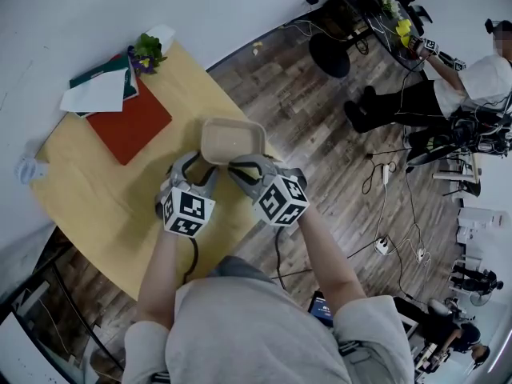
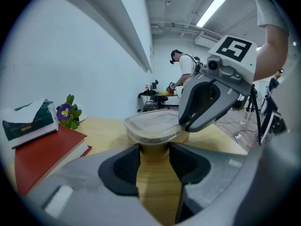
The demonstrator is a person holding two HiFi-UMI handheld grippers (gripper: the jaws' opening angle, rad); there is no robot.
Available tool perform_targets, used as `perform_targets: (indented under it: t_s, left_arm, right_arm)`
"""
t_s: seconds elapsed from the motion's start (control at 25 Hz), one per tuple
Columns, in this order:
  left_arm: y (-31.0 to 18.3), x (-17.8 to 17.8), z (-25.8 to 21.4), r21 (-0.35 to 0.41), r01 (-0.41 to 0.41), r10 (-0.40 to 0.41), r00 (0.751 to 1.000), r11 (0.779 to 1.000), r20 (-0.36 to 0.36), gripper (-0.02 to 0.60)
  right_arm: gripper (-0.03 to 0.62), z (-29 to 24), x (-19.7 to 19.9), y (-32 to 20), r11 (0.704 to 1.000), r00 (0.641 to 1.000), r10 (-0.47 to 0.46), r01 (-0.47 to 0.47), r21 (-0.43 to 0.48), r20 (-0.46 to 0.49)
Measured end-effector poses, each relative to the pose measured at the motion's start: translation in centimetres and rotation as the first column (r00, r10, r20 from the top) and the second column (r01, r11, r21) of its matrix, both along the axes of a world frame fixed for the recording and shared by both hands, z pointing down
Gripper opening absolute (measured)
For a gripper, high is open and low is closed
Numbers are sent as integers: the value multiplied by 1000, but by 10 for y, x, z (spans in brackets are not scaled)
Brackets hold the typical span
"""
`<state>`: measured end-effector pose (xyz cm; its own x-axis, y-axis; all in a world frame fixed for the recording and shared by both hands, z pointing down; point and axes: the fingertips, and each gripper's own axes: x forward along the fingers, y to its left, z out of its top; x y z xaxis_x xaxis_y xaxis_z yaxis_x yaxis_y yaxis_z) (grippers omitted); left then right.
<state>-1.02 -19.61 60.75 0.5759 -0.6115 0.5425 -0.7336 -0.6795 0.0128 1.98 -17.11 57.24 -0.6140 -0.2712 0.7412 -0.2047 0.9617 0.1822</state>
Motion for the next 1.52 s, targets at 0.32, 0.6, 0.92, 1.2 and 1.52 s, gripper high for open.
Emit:
perform_targets:
  t_s: [0.32, 0.6, 0.92, 1.2, 1.52]
  left_arm:
    - [1, 1, 1, -1, -8, 8, 1000, 1000, 10, 199]
    - [2, 3, 3, 2, -15, 15, 999, 1000, 42, 190]
    - [7, 10, 0, -10, -74, 74, 997, 997, -11, 255]
    - [6, 20, -14, -4, -135, 135, 986, 991, -96, 334]
    - [5, 16, -12, 17, -112, 113, 992, 994, -47, 311]
  right_arm:
    - [34, -1, 1, 1, 1000, 1000, 8, -8, -10, 22]
    - [31, 1, 5, 2, 999, 998, 19, -17, -37, 58]
    - [31, 0, 7, 4, 996, 998, -25, 30, -82, 60]
    - [31, -8, 10, 8, 987, 995, -37, 50, -154, 88]
    - [31, -4, 8, 15, 984, 996, -59, 69, -167, 61]
